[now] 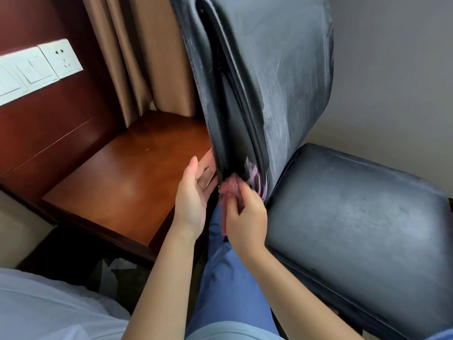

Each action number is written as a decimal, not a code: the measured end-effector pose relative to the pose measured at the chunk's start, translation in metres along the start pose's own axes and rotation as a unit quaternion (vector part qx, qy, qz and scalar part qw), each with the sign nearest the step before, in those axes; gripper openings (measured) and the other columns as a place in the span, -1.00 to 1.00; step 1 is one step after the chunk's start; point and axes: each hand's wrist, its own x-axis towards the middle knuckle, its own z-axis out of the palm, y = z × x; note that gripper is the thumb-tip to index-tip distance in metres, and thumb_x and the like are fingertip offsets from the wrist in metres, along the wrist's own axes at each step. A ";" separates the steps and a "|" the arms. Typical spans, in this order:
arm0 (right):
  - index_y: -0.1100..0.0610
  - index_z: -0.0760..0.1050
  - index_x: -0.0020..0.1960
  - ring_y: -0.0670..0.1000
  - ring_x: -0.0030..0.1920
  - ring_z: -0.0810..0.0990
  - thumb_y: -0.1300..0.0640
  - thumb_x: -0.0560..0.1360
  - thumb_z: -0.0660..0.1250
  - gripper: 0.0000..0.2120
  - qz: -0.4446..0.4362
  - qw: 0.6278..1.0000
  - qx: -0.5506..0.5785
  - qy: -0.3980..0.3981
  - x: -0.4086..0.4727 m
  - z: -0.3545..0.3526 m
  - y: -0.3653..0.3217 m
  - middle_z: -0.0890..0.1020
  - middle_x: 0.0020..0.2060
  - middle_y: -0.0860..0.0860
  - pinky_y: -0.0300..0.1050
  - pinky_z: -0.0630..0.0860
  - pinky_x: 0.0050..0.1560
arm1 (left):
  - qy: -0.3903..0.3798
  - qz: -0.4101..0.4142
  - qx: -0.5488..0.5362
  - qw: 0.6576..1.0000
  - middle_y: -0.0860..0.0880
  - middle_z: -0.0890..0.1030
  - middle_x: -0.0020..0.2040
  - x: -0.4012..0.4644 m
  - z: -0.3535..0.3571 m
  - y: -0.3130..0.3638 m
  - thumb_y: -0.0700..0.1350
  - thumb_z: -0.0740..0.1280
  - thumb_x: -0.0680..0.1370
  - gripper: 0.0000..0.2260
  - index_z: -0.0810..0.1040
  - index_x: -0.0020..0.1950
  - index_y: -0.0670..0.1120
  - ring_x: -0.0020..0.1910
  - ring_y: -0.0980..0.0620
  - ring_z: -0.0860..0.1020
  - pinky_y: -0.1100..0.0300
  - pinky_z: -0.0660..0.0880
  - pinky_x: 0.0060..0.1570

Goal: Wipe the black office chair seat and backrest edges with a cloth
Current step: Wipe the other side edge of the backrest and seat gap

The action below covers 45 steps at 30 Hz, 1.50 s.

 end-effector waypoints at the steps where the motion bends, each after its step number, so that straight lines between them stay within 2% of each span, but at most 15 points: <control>1: 0.04 0.49 0.29 0.04 0.03 0.53 0.17 0.54 0.25 -0.67 0.015 1.000 -0.005 -0.006 -0.005 0.001 0.008 0.61 -0.06 0.00 -0.18 0.40 -0.04 | 0.007 -0.004 0.000 1.000 0.01 0.61 0.22 0.001 -0.002 -0.001 0.02 -0.03 0.67 -0.59 0.49 0.33 -0.09 0.23 0.09 0.54 0.03 0.35 0.37; 4: 0.08 0.53 0.24 0.04 -0.01 0.54 0.11 0.51 0.20 -0.67 -0.004 1.000 -0.009 0.016 -0.005 0.001 0.006 0.61 -0.11 -0.02 -0.20 0.41 -0.06 | 0.014 -0.016 0.002 1.000 -0.04 0.59 0.24 0.002 -0.006 -0.007 0.03 -0.03 0.66 -0.57 0.49 0.34 -0.11 0.26 0.05 0.53 0.05 0.37 0.35; 8: 0.09 0.50 0.29 -0.18 0.12 0.45 0.19 0.54 0.24 -0.67 -0.030 0.999 0.033 0.031 0.004 0.003 -0.010 0.59 0.02 -0.10 -0.55 0.19 0.15 | 0.009 -0.042 0.001 0.999 -0.01 0.64 0.17 0.000 -0.009 -0.018 0.04 -0.01 0.66 -0.62 0.55 0.22 -0.02 0.19 0.05 0.57 0.08 0.41 0.29; 9: 0.07 0.48 0.31 -0.18 0.14 0.46 0.21 0.55 0.24 -0.66 -0.008 0.998 0.054 0.019 0.001 0.005 -0.006 0.58 0.03 -0.12 -0.50 0.24 0.17 | 0.010 -0.048 0.008 0.999 0.00 0.63 0.18 -0.001 -0.010 -0.021 0.03 -0.01 0.66 -0.63 0.55 0.22 -0.01 0.20 0.05 0.56 0.06 0.40 0.31; 12: 0.01 0.51 0.25 -0.05 0.07 0.55 0.18 0.53 0.25 -0.69 0.068 0.996 0.057 -0.001 -0.014 0.012 0.021 0.62 0.00 -0.07 -0.07 0.49 0.15 | 0.014 -0.066 0.031 0.997 0.01 0.60 0.23 -0.001 -0.013 -0.030 0.03 -0.01 0.67 -0.66 0.53 0.22 0.04 0.26 0.06 0.53 0.02 0.34 0.38; 14: 0.03 0.55 0.15 -0.02 -0.03 0.56 0.18 0.51 0.25 -0.75 0.082 0.995 0.047 -0.003 -0.018 0.013 0.031 0.62 -0.09 -0.04 0.04 0.51 0.06 | 0.019 -0.076 0.027 0.997 0.01 0.60 0.23 0.001 -0.017 -0.035 0.03 0.00 0.67 -0.65 0.53 0.24 0.01 0.26 0.06 0.52 0.03 0.32 0.40; 16: 0.08 0.56 0.15 -0.02 -0.06 0.55 0.22 0.51 0.26 -0.76 0.058 0.997 0.057 0.012 -0.015 0.012 0.027 0.59 -0.13 -0.05 -0.03 0.51 0.05 | 0.013 -0.082 0.030 0.996 0.01 0.61 0.21 0.002 -0.020 -0.040 0.03 -0.02 0.67 -0.62 0.53 0.25 -0.02 0.25 0.06 0.53 0.03 0.33 0.39; 19: 0.06 0.48 0.30 -0.05 0.03 0.53 0.25 0.53 0.26 -0.64 0.033 0.998 0.060 0.011 -0.012 0.012 0.020 0.56 -0.07 -0.08 -0.20 0.45 0.12 | 0.003 -0.092 0.048 0.995 0.03 0.63 0.18 0.001 -0.021 -0.045 0.04 -0.03 0.67 -0.62 0.55 0.21 0.02 0.23 0.07 0.55 0.05 0.34 0.37; 22: -0.02 0.44 0.35 0.00 0.06 0.54 0.24 0.54 0.26 -0.59 0.085 0.995 0.059 -0.010 -0.019 0.013 0.033 0.58 -0.02 -0.02 -0.02 0.48 0.14 | 0.007 -0.091 0.058 0.994 0.01 0.62 0.19 0.003 -0.022 -0.046 0.03 -0.03 0.67 -0.63 0.55 0.20 0.01 0.23 0.07 0.55 0.05 0.34 0.38; 24: -0.03 0.44 0.35 0.03 -0.02 0.52 0.25 0.54 0.26 -0.59 0.097 0.994 0.038 -0.020 -0.023 0.013 0.041 0.57 -0.10 0.00 -0.01 0.49 0.06 | 0.009 -0.092 0.065 0.994 0.00 0.61 0.21 0.004 -0.024 -0.046 0.02 -0.03 0.67 -0.63 0.54 0.20 0.01 0.24 0.07 0.54 0.03 0.33 0.39; 29: 0.01 0.44 0.35 -0.15 0.00 0.49 0.30 0.53 0.27 -0.57 0.067 0.995 0.075 0.005 -0.027 0.018 0.031 0.50 -0.14 -0.27 -0.40 0.36 0.05 | 0.001 -0.100 0.062 0.993 -0.01 0.63 0.18 0.004 -0.027 -0.057 0.00 -0.01 0.67 -0.65 0.54 0.21 0.01 0.22 0.06 0.56 0.05 0.37 0.35; 33: -0.04 0.58 0.10 -0.08 -0.16 0.52 0.28 0.50 0.25 -0.70 0.196 0.978 0.067 -0.034 -0.033 0.022 0.063 0.57 -0.23 -0.11 -0.17 0.45 -0.06 | 0.015 -0.107 0.070 0.992 -0.01 0.61 0.22 0.004 -0.028 -0.063 0.00 0.01 0.67 -0.68 0.52 0.24 0.01 0.23 0.06 0.55 0.03 0.35 0.38; 36: -0.12 0.58 0.12 -0.05 -0.04 0.59 0.25 0.51 0.26 -0.67 0.226 0.970 0.093 -0.016 -0.038 0.026 0.070 0.65 -0.11 -0.09 -0.12 0.51 0.04 | 0.018 -0.112 0.082 0.990 0.00 0.61 0.22 0.005 -0.030 -0.066 0.00 0.02 0.66 -0.66 0.50 0.29 -0.02 0.23 0.05 0.55 0.02 0.36 0.37; 40: -0.09 0.54 0.19 -0.14 0.02 0.57 0.27 0.53 0.24 -0.65 0.203 0.966 0.156 0.022 -0.031 0.030 0.057 0.64 -0.05 -0.14 -0.25 0.48 0.07 | 0.022 -0.127 0.077 0.989 -0.01 0.64 0.17 0.005 -0.032 -0.072 0.00 0.04 0.66 -0.65 0.52 0.28 -0.05 0.22 0.01 0.56 0.04 0.40 0.33; 45: -0.01 0.55 0.22 -0.15 -0.06 0.58 0.27 0.53 0.21 -0.65 0.280 0.948 0.154 -0.001 -0.027 0.035 0.071 0.67 -0.08 -0.09 -0.32 0.47 -0.03 | 0.038 -0.127 0.081 0.988 -0.02 0.63 0.17 0.006 -0.030 -0.074 -0.02 0.04 0.66 -0.67 0.54 0.24 -0.05 0.22 0.02 0.56 0.00 0.36 0.37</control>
